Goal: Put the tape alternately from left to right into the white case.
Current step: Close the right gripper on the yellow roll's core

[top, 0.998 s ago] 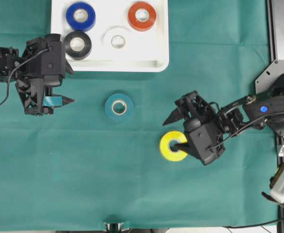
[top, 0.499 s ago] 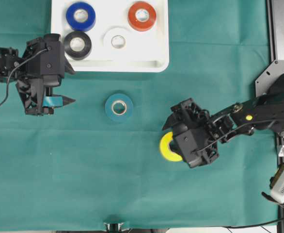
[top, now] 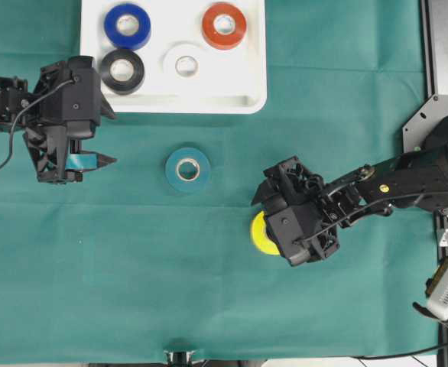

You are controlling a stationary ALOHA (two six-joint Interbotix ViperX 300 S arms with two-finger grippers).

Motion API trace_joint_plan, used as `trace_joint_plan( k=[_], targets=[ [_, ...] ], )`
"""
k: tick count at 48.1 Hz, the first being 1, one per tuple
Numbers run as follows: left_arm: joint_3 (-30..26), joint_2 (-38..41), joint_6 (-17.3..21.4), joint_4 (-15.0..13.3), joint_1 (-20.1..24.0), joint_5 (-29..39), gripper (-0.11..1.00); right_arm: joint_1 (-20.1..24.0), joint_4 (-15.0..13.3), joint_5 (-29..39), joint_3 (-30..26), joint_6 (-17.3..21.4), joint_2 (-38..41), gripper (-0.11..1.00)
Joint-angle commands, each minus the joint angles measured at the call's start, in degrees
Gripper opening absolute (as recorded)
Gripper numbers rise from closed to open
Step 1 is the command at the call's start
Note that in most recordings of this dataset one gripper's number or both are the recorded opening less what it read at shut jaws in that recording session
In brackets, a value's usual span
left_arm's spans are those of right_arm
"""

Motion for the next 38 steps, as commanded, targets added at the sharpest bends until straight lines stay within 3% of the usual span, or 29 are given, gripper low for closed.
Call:
trace_joint_plan(
  k=[1, 5, 12, 16, 38],
  targets=[
    [-0.62, -0.62, 0.0, -0.09, -0.18, -0.53, 1.0, 0.09, -0.18, 0.0, -0.97, 0.0, -0.53, 0.8],
    [-0.44, -0.62, 0.0, -0.09, -0.18, -0.53, 1.0, 0.18, -0.18, 0.0, -1.05, 0.09, -0.53, 0.63],
    [-0.44, -0.62, 0.0, -0.09, -0.18, -0.53, 1.0, 0.18, -0.18, -0.09, -1.41, 0.09, -0.53, 0.21],
    [-0.44, -0.7, 0.0, -0.18, -0.18, -0.53, 1.0, 0.18, -0.18, -0.09, -1.58, 0.09, -0.79, 0.05],
    [-0.26, -0.88, 0.09, -0.18, -0.18, -0.53, 1.0, 0.09, -0.18, 1.14, -1.67, 0.09, -2.64, 0.02]
  ],
)
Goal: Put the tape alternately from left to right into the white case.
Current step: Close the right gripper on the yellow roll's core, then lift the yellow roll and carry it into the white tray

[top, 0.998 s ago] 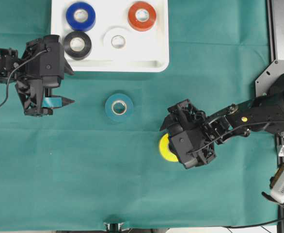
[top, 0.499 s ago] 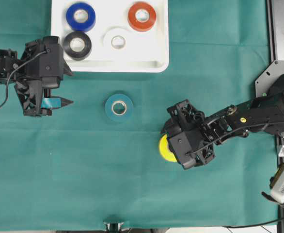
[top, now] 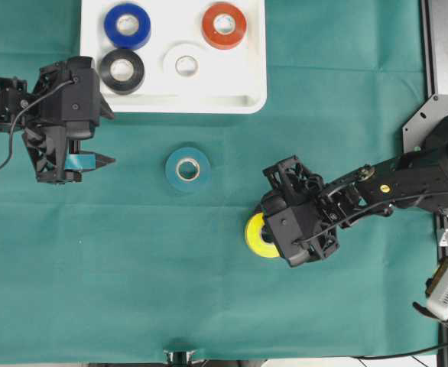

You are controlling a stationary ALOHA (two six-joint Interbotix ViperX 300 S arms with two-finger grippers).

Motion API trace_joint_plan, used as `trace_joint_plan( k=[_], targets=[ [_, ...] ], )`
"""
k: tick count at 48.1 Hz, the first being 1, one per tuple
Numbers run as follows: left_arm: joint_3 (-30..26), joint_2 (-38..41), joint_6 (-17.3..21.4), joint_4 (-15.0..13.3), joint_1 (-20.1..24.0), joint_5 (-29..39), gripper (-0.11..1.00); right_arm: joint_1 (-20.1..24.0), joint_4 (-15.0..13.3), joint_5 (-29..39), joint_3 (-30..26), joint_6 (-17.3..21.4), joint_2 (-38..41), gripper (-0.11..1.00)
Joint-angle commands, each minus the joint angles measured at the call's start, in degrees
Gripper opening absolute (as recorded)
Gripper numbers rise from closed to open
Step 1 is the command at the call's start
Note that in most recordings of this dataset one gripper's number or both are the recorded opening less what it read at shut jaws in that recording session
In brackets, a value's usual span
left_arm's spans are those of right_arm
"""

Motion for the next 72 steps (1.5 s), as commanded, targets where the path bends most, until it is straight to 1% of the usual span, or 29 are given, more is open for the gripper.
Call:
trace_joint_plan(
  k=[1, 16, 24, 30, 41, 55, 61, 72],
  targets=[
    [-0.53, -0.97, 0.0, -0.09, -0.18, -0.53, 1.0, 0.09, -0.09, 0.18, -1.14, 0.09, -1.93, 0.02],
    [-0.44, -1.05, 0.0, -0.09, -0.18, -0.53, 1.0, 0.0, 0.0, 1.49, -1.14, 0.09, -7.65, 0.02],
    [-0.26, -1.05, 0.0, -0.09, -0.18, -0.53, 1.0, 0.0, -0.09, 1.49, -1.23, 0.09, -8.88, 0.02],
    [-0.26, -1.05, 0.0, -0.09, -0.18, -0.53, 1.0, -1.23, -0.18, 1.49, -1.76, -0.09, -8.88, 0.02],
    [-0.18, -1.05, 0.0, -0.09, -0.18, -0.53, 1.0, -7.38, -3.08, 1.49, -2.72, -0.26, -8.88, 0.02],
    [-0.18, -1.05, 0.0, -0.09, -0.18, -0.53, 1.0, -16.7, -6.68, 1.49, -3.52, -0.44, -8.88, 0.02],
    [-0.18, -0.97, 0.0, -0.09, -0.18, -0.53, 1.0, -20.57, -7.29, 1.49, -3.87, -0.44, -8.88, 0.02],
    [-0.35, -0.7, 0.0, -0.09, -0.18, -0.53, 1.0, -27.07, -7.29, 1.49, -4.83, -0.53, -8.88, 0.02]
  ],
)
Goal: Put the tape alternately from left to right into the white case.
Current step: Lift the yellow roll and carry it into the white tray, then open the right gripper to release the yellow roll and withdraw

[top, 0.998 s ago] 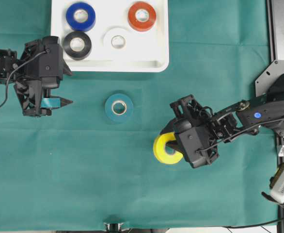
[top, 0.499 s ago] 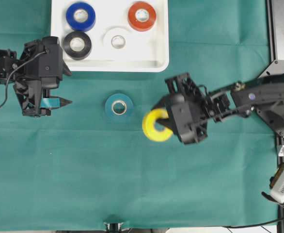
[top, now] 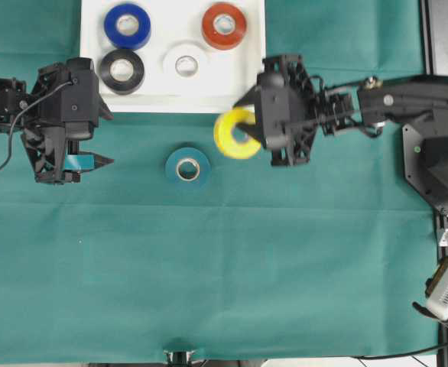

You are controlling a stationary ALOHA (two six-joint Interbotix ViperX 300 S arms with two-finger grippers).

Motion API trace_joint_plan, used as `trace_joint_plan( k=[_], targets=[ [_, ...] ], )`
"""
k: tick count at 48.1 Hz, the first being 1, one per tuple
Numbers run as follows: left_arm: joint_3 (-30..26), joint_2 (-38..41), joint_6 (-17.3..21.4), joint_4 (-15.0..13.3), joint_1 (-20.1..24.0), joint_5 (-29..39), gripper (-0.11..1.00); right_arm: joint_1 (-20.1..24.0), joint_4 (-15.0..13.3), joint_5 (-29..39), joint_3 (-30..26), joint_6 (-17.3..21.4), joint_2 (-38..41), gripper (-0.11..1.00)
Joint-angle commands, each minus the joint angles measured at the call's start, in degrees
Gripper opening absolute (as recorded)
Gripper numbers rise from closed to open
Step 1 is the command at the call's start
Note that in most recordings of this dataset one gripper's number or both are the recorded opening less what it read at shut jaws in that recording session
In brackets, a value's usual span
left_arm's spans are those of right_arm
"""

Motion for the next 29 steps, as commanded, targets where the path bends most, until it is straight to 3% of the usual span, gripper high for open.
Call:
trace_joint_plan(
  k=[1, 18, 29],
  targets=[
    [-0.7, -0.7, 0.09, 0.0, -0.18, -0.53, 1.0, -2.46, -0.18, -0.26, -1.76, -0.18, -1.32, 0.02],
    [-0.88, -0.7, 0.09, 0.0, -0.09, -0.53, 1.0, -11.34, -2.64, -0.7, -3.6, -0.35, 1.23, 0.02],
    [-0.88, -0.7, 0.09, 0.0, -0.18, -0.53, 1.0, -13.54, -3.6, -0.97, -5.36, -0.35, 4.31, 0.02]
  ],
)
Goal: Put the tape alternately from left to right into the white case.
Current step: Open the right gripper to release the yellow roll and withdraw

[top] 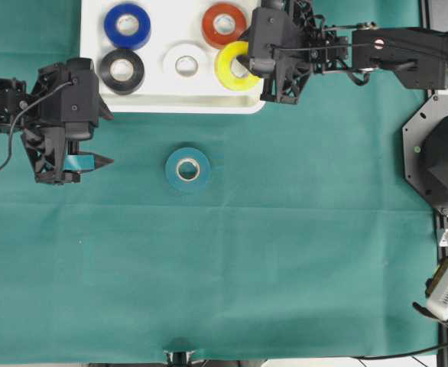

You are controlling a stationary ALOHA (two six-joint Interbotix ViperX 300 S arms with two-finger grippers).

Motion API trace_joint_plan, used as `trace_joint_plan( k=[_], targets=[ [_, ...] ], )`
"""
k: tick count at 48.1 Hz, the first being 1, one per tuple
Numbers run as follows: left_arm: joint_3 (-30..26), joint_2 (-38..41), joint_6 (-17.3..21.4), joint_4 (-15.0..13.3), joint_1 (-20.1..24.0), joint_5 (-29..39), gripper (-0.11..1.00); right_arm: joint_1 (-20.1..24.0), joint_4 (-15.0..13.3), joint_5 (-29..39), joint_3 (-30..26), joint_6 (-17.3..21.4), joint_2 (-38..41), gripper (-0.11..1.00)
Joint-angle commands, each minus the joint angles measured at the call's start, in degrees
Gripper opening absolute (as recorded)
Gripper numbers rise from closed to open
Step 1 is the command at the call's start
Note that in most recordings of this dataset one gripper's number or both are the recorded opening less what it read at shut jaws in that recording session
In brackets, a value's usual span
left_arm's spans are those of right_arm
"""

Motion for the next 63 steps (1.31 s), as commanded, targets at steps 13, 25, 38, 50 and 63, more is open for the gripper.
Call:
trace_joint_plan(
  k=[13, 25, 38, 50, 63],
  targets=[
    [-0.88, -0.62, 0.0, -0.09, -0.09, -0.53, 1.0, -0.35, -0.18, -0.53, -2.2, 0.0, 0.88, 0.02],
    [-0.88, -0.62, 0.0, -0.09, -0.09, -0.53, 1.0, -0.26, -0.18, -0.35, -1.85, 0.18, 0.88, 0.02],
    [-0.88, -0.62, 0.09, -0.09, -0.18, -0.53, 1.0, -0.26, -0.18, -0.18, -1.23, 0.26, 0.88, 0.4],
    [-0.88, -0.62, 0.09, -0.09, -0.09, -0.53, 1.0, -0.26, -0.18, -0.18, -1.14, 0.26, 0.88, 0.88],
    [-0.88, -0.62, 0.09, -0.09, -0.18, -0.53, 1.0, -0.26, -0.18, -0.18, -0.97, 0.26, 0.88, 0.88]
  ],
)
